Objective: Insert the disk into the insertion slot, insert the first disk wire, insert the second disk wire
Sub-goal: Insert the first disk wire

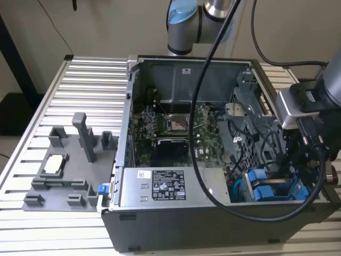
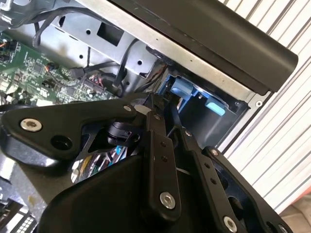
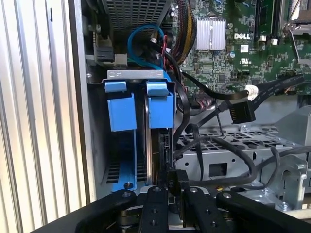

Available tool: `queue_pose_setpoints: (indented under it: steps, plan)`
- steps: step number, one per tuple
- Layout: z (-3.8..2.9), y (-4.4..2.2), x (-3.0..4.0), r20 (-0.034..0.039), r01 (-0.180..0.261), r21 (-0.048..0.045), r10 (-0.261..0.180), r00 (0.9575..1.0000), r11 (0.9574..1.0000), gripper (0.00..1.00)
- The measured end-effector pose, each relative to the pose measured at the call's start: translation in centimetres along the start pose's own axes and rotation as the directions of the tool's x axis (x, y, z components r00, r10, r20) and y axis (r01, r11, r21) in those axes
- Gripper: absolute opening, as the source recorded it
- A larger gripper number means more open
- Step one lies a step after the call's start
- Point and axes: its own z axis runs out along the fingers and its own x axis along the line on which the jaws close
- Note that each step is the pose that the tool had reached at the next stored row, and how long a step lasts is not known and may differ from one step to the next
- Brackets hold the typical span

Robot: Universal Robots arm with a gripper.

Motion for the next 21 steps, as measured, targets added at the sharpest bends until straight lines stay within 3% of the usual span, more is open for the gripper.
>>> queue_pose_setpoints:
  steps: [18, 21]
  plan:
    - [0.93, 0.1, 0.13, -0.0039, -0.001, -0.0018, 0.001, 1.0, 1.0, 0.19]
    - [0.88, 0.09, 0.14, -0.0039, -0.003, -0.0067, 0.003, 1.0, 1.0, 0.25]
